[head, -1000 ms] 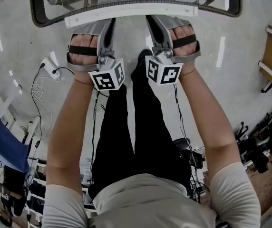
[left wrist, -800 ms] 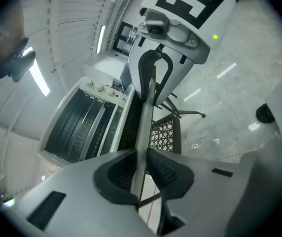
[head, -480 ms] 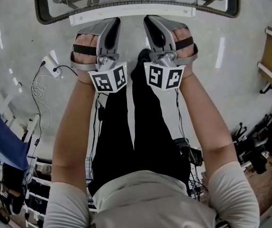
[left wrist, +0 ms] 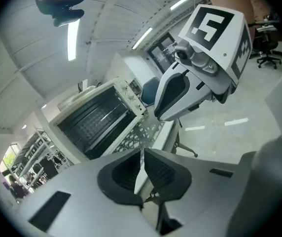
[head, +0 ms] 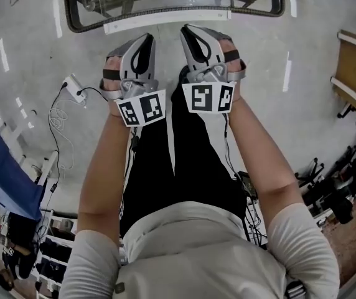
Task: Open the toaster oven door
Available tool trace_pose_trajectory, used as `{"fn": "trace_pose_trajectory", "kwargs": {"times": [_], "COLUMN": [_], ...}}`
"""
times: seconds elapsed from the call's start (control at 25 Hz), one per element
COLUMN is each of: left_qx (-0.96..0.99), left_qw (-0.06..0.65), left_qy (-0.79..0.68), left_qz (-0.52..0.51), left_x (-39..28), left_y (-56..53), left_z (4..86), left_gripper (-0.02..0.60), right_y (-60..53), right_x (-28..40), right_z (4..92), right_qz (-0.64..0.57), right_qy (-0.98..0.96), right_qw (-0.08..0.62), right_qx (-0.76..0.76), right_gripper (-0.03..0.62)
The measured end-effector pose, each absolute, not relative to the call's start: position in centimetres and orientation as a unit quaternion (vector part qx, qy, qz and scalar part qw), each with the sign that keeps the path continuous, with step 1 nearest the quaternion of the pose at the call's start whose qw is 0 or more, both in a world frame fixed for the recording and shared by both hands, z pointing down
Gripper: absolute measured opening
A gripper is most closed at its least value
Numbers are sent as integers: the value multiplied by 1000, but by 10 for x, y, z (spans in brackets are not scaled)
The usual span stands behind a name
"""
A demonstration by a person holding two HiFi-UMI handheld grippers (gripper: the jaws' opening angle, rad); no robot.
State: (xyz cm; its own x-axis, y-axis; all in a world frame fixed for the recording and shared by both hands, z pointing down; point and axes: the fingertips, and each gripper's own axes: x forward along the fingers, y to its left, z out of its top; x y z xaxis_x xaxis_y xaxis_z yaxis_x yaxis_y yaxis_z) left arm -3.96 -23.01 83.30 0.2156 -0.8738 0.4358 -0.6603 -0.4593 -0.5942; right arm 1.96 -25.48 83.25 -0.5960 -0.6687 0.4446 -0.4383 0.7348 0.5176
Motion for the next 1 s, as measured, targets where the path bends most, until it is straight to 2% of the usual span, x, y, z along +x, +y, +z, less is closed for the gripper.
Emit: {"fn": "trace_pose_trajectory", "kwargs": {"times": [0.16,0.36,0.64,0.88,1.0], "left_qx": [-762,-758,-772,-776,-786], "left_qw": [145,117,27,8,28], "left_qy": [524,564,591,595,592], "left_qz": [-350,-305,-234,-208,-176], "left_x": [-57,-80,-109,-113,-112], "left_y": [-238,-240,-213,-167,-148], "left_z": [779,693,590,515,478], "left_gripper": [18,15,15,15,15], "right_y": [-259,-242,-217,-180,-157], "right_x": [18,11,6,8,7], "right_z": [791,722,598,512,471], "right_qz": [-144,-90,-76,-36,-21], "right_qy": [-881,-914,-935,-944,-947], "right_qw": [296,261,219,172,147], "right_qx": [340,298,267,280,284], "right_gripper": [34,18,18,18,18]}}
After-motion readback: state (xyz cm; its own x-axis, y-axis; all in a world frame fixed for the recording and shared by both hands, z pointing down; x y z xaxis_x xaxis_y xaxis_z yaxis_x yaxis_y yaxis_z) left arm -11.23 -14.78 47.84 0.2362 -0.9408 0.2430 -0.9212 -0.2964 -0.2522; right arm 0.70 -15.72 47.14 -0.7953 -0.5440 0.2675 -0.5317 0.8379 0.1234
